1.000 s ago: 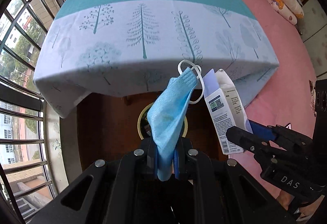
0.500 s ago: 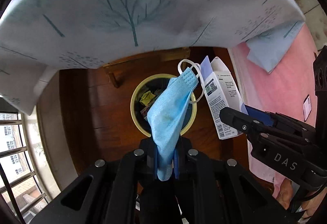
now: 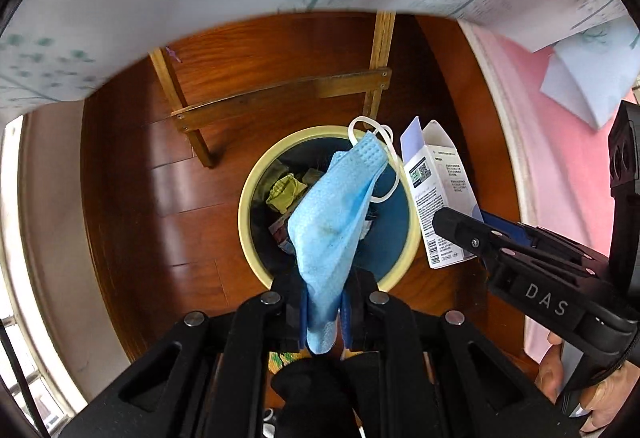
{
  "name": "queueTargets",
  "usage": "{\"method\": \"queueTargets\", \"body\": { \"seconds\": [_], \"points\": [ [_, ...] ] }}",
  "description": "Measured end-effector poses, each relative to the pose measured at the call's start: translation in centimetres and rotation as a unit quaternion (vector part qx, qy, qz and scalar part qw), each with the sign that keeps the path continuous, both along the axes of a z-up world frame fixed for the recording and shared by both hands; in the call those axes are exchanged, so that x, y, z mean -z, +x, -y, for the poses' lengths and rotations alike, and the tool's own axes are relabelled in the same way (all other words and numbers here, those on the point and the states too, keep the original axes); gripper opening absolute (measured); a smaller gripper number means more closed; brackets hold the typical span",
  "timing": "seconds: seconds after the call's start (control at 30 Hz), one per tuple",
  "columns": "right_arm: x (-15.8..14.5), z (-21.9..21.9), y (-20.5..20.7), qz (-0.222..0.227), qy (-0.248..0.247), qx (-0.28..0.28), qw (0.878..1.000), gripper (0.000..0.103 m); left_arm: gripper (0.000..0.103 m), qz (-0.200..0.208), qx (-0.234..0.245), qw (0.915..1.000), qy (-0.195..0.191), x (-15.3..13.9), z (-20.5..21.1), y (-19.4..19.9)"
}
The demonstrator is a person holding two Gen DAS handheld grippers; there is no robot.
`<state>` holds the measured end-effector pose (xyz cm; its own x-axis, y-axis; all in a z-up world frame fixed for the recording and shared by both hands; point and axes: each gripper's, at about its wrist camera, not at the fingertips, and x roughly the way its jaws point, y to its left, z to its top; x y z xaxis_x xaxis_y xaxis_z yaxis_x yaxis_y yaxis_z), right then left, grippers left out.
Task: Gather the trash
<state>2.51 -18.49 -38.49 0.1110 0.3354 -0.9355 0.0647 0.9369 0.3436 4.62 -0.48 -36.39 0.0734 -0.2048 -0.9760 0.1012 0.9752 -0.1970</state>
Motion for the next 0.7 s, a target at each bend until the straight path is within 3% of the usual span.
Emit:
{"method": "queueTargets", "body": {
  "seconds": [0.07, 0.13, 0.23, 0.27, 0.3, 0.33, 0.43, 0.5, 0.7],
  "points": [
    [1.2, 0.1, 0.1, -0.001, 0.004, 0.002, 1.000, 0.038, 0.011, 0.003, 0.002, 1.0000, 0.001, 1.0, 0.0, 0.3],
    [2.2, 0.2, 0.1, -0.003, 0.010, 0.006, 1.000, 0.038, 0.021, 0.007, 0.003, 1.0000, 0.004, 1.7, -0.2, 0.4],
    [2.9, 0.3, 0.2, 0.000, 0.013, 0.015, 1.000, 0.040, 0.059, 0.014, -0.002, 0.9999, 0.008, 2.4, -0.5, 0.6],
    [3.1, 0.3, 0.3, 0.001, 0.012, 0.017, 1.000, 0.043, 0.080, 0.013, -0.007, 0.9998, 0.010, 2.7, -0.7, 0.7],
    [3.3, 0.4, 0.2, 0.003, 0.010, 0.019, 1.000, 0.050, 0.087, 0.013, -0.012, 0.9998, 0.011, 3.0, -1.0, 0.7],
    [3.4, 0.4, 0.2, 0.004, 0.010, 0.019, 1.000, 0.056, 0.087, 0.013, -0.017, 0.9997, 0.008, 3.2, -1.1, 0.7],
    [3.3, 0.2, 0.1, 0.004, 0.009, 0.013, 1.000, 0.057, 0.089, 0.009, -0.024, 0.9996, 0.011, 3.8, -1.6, 1.0],
    [3.4, 0.2, 0.1, 0.006, 0.007, 0.008, 1.000, 0.057, 0.097, 0.015, -0.028, 0.9993, 0.020, 4.1, -1.8, 1.2],
    [4.0, 0.2, 0.4, 0.015, -0.006, 0.004, 1.000, 0.057, 0.099, 0.033, -0.035, 0.9986, 0.024, 3.7, -2.3, 1.4]
  ]
}}
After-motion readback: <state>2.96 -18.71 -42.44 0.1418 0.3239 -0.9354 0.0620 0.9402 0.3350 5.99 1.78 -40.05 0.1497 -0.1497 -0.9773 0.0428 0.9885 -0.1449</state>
